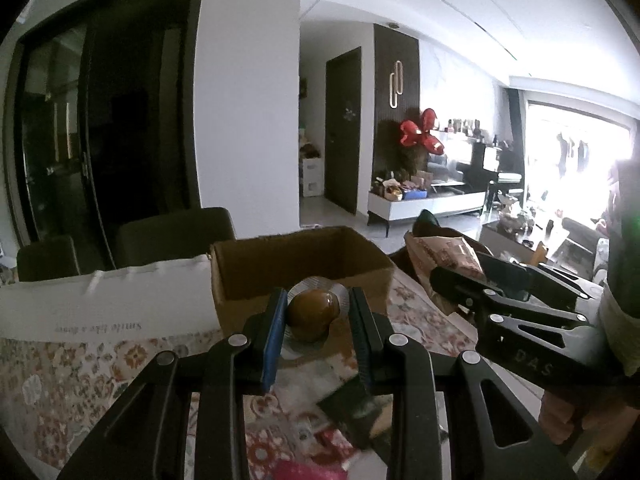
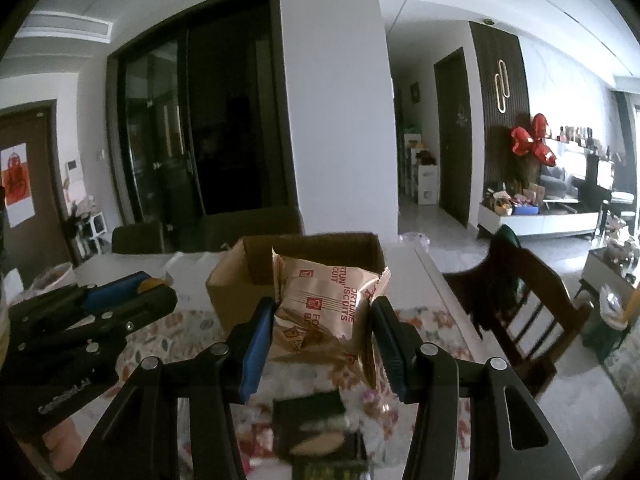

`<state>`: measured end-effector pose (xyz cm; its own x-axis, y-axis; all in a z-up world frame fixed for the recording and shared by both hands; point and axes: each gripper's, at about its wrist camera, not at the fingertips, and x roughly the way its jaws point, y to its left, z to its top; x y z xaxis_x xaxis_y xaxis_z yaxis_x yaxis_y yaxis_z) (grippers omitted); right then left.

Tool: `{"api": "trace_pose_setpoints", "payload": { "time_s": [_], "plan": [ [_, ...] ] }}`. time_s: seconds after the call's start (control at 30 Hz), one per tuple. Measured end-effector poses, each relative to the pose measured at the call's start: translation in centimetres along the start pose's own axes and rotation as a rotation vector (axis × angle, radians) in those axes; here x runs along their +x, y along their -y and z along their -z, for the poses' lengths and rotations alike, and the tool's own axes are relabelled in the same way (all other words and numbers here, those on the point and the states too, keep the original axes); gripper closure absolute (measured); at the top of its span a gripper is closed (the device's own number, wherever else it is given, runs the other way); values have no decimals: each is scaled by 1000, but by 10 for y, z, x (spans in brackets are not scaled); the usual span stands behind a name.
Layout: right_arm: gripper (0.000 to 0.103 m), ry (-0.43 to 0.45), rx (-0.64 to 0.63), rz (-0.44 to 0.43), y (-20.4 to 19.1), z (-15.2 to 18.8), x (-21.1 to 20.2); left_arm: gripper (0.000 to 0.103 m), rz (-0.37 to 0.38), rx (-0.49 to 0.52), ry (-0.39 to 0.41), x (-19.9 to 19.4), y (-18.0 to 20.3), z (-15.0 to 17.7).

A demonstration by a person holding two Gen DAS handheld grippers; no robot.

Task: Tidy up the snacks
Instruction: 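Carry both snacks into the cardboard box and open both tools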

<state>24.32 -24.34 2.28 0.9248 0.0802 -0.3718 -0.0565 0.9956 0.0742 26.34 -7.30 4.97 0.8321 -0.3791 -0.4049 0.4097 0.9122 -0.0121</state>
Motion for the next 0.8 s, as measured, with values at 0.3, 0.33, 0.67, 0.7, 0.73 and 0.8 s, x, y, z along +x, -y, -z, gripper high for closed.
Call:
{"api": "trace_pose_setpoints", "payload": {
  "time_s": [0.3,0.33,0.67,0.7,0.73,0.8],
  "plan": [
    [53,-29,-10,-17,7,-34,55,72,-28,-13,-17,44,-18,-29],
    [53,-33,-9,-19,8,-37,61,72,-27,-16,-25,50,-20,-31],
    [52,-114,-28,-33,19,-58,126,72,-34,-37,-121,111,-39,-47],
    [52,-125,-24,-33,20,-59,132,72,-30,-41,-130,117,-41,-48],
    [52,-133,-21,-36,21,-60,138,72,-24,-44,-141,122,-42,-49],
    [52,-153,-18,-40,24,-61,150,72,-20,-55,-168,134,-46,-49]
  ]
}}
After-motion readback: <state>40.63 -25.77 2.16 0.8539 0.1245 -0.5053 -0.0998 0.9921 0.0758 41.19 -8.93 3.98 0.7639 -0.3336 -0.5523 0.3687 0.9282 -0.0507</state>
